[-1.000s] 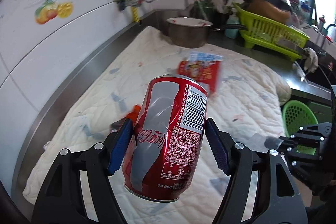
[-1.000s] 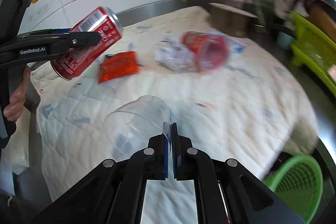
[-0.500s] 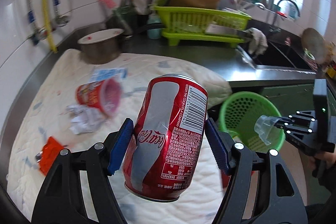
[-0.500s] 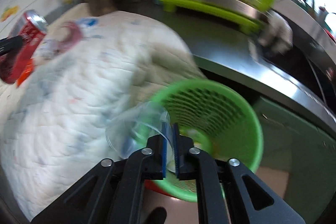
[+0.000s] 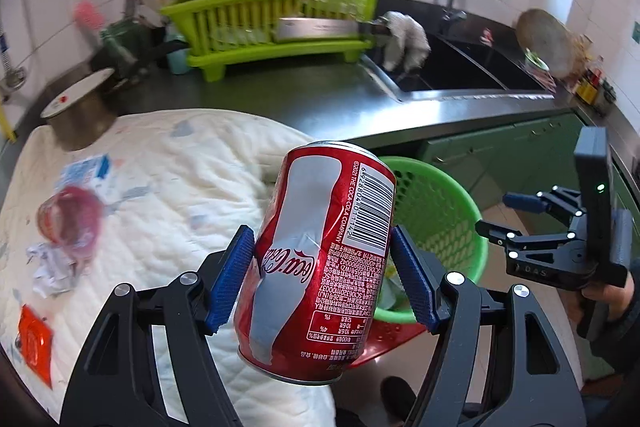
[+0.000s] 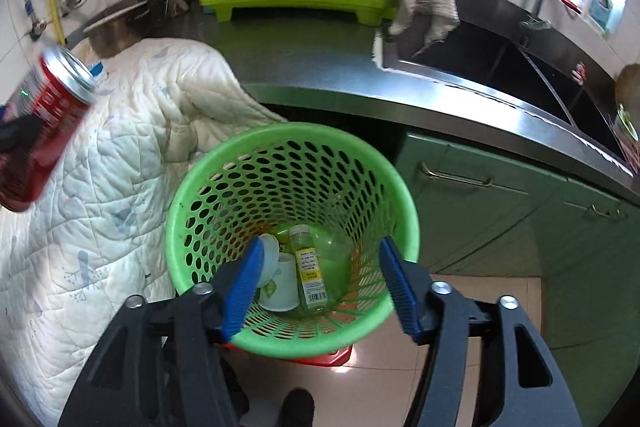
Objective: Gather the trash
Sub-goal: 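Carry the can and clear cup over the green basket and open both tools, then move both tools back over the mat toward the tissue and orange bag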
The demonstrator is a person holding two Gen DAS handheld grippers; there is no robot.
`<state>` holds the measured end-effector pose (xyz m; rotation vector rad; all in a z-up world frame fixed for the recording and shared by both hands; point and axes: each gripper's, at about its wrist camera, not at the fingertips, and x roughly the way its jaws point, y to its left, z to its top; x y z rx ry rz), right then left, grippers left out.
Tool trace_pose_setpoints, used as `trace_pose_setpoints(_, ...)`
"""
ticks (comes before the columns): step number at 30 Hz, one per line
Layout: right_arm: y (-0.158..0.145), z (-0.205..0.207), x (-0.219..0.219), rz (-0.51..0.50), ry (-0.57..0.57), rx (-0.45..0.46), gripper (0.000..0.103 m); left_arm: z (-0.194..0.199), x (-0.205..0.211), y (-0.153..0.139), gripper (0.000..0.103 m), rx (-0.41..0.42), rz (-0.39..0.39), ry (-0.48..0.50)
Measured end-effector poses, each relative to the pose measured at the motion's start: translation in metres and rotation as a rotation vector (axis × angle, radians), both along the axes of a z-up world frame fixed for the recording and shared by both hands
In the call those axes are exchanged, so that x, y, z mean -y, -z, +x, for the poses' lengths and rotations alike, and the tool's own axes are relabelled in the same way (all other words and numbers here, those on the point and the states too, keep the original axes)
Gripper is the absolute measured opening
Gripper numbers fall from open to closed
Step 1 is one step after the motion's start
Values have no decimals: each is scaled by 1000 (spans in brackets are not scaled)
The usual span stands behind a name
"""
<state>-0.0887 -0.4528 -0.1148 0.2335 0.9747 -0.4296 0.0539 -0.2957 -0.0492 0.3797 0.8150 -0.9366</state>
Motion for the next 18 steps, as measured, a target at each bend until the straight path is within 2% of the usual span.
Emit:
trace_pose_setpoints(4,-13,-15,8,6,37,42,75,-6,24,13,69,-30,25,37)
trace_pose_setpoints(13,-33,-46,18,-1,84,91,79,-22,84,52,70,-120,105,104)
trace_pose_setpoints(18,-39,-60,26,-3,111,104,80,-35,107,61,74,-167,102,133)
